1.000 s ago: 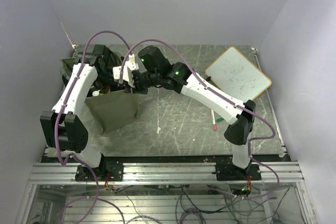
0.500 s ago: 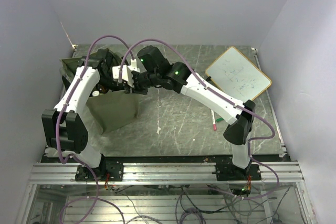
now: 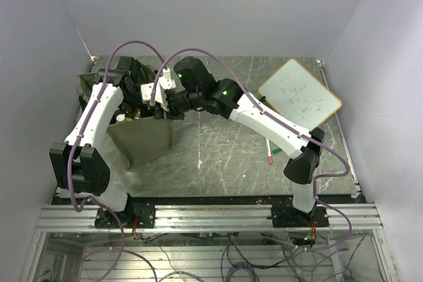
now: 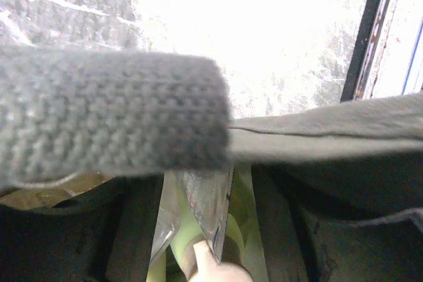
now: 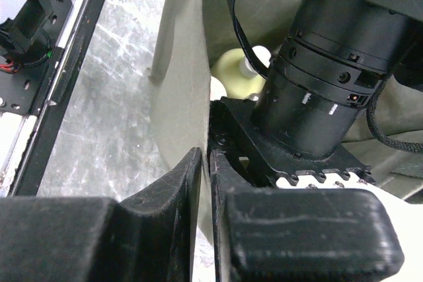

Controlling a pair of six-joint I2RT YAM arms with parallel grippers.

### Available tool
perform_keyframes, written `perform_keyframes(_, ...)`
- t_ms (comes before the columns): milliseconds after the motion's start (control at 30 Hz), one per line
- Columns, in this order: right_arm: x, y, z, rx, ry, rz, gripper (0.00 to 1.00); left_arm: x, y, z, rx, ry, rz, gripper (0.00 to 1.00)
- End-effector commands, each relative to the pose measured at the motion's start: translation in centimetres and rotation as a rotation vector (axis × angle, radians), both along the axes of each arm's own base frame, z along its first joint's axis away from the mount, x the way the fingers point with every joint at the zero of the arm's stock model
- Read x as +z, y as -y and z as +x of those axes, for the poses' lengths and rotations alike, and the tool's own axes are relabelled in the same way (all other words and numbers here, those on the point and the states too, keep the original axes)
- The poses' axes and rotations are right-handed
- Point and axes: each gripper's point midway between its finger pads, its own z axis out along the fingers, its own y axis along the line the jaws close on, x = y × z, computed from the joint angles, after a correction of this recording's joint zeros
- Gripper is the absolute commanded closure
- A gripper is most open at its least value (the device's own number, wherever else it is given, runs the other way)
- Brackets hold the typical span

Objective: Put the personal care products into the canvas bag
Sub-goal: Place the care product in the canvas bag.

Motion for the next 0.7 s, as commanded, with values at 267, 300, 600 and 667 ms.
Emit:
perform_keyframes(267,3.8,0.9,1.4,-0.048,0.085,0.083,0.86,5.3,0.4,-1.2,-0.011,0.1,-0.045,0.22)
perform_keyframes(300,3.9,0.9,1.4,-0.048,0.086,0.084,0.86,5.6,0.3,-1.1,-0.006,0.106,-0.045,0.21)
perform_keyframes(600,5.0,2.2,0.8,-0.053,0.083,0.084,0.84,8.1,-0.6,-0.4,0.031,0.17,-0.08,0.2)
perform_keyframes(667,5.2,2.7,0.7,-0.066,0.08,0.086,0.83,8.5,-0.6,-0.6,0.029,0.179,-0.09,0.2)
